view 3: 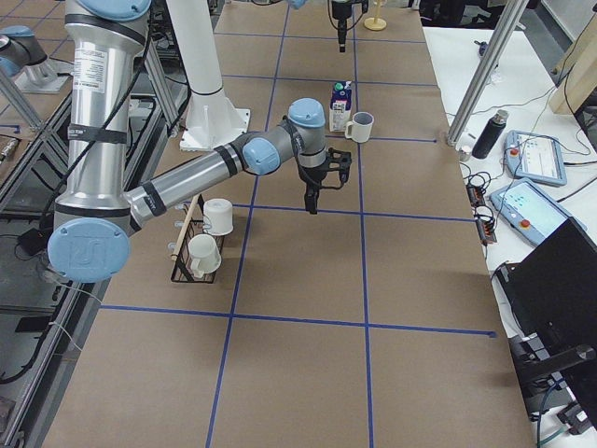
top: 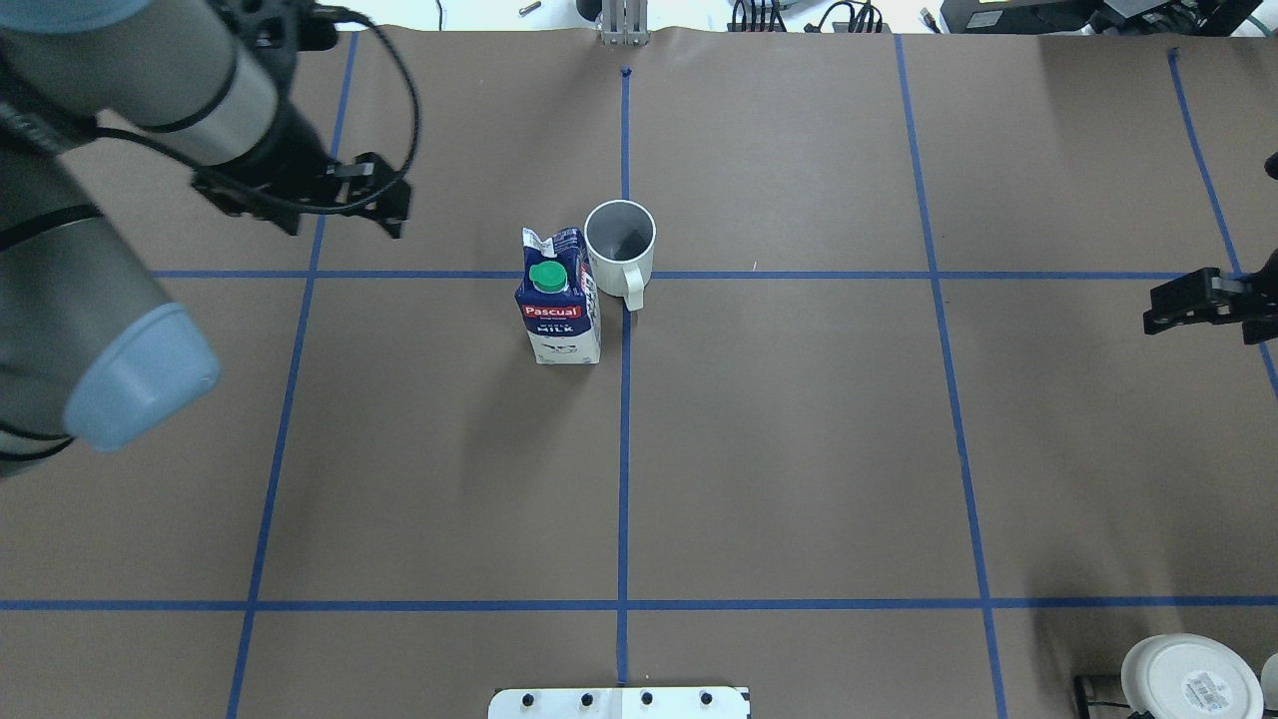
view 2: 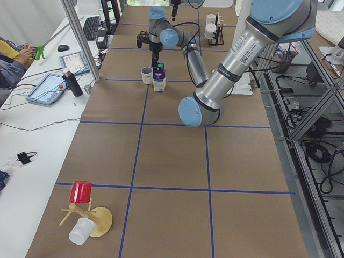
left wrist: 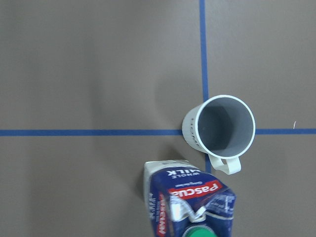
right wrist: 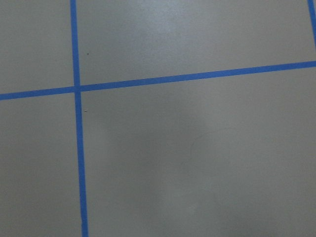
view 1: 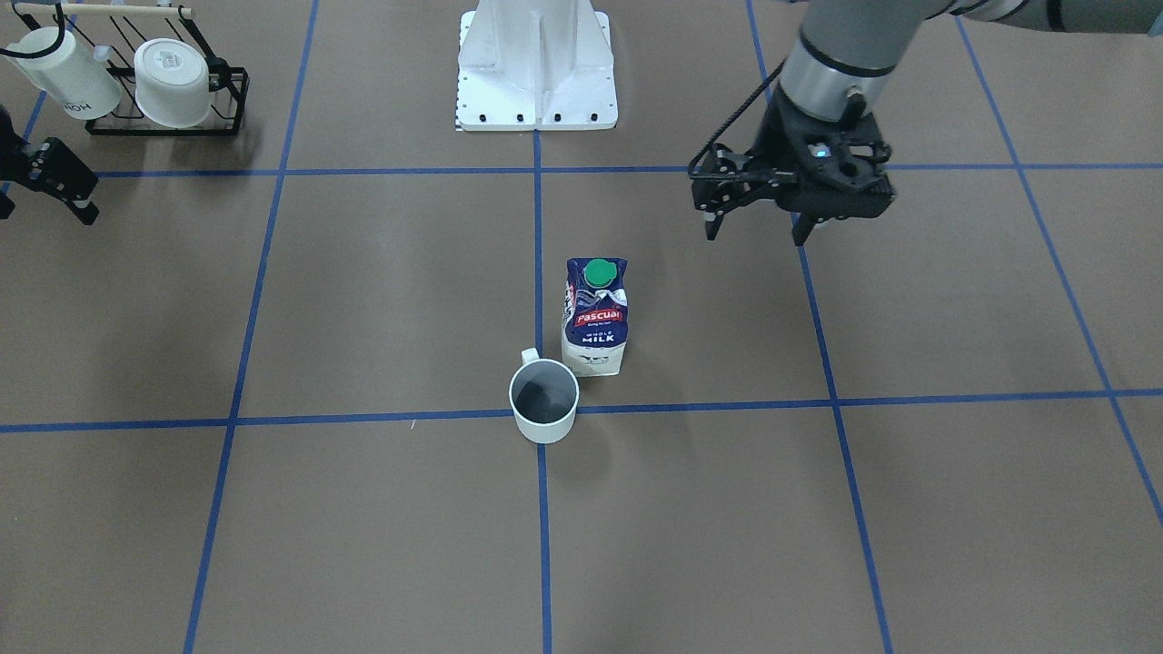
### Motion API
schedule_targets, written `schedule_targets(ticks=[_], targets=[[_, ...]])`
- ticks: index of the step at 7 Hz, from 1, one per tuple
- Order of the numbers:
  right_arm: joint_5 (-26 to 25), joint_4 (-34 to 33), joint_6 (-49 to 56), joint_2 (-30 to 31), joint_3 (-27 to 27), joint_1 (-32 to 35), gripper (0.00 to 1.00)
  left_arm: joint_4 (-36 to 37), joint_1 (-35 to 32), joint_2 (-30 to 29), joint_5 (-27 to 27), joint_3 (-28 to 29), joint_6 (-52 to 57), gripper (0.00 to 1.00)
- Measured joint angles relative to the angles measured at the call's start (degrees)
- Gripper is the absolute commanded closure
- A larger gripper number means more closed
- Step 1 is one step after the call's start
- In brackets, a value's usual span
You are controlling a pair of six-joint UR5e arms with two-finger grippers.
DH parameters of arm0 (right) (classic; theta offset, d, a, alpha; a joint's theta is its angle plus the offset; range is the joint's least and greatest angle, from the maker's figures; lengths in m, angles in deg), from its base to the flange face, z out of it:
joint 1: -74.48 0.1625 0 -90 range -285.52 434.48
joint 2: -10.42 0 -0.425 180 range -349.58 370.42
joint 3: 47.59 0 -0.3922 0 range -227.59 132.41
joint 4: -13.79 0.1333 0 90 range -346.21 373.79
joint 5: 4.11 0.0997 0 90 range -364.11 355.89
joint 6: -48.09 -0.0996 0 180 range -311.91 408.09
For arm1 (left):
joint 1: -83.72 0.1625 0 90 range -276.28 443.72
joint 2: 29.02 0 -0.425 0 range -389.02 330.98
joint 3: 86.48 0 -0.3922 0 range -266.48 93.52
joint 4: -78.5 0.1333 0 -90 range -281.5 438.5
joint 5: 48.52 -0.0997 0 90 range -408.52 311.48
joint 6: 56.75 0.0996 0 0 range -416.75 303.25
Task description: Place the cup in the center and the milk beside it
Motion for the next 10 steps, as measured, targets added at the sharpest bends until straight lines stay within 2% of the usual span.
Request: schedule_targets(ticks=[2, 4, 6, 7, 10], targets=[[5.1, 0.1, 7.3, 1.5, -2.4, 6.9, 0.00, -0.4, -6.8, 13.8, 0.5, -4.8, 17.1, 0.01], [7.6, 0.3, 15.0, 1.4, -5.7, 11.6, 0.00, -0.8, -16.5, 22.3, 2.7, -2.9, 34.4, 0.01], [8.4, 0.5, 16.3, 0.9, -6.2, 12.4, 0.00, -2.3, -22.7, 25.1, 10.4, 2.3, 42.3, 0.01], [8.7, 0.6, 16.3, 0.8, -6.0, 12.4, 0.00, -2.6, -23.6, 25.7, 12.2, 3.4, 43.3, 0.01], [9.9, 0.6, 16.3, 0.8, -5.9, 12.5, 0.00, -2.9, -23.9, 26.7, 13.8, 4.0, 37.8, 0.01]])
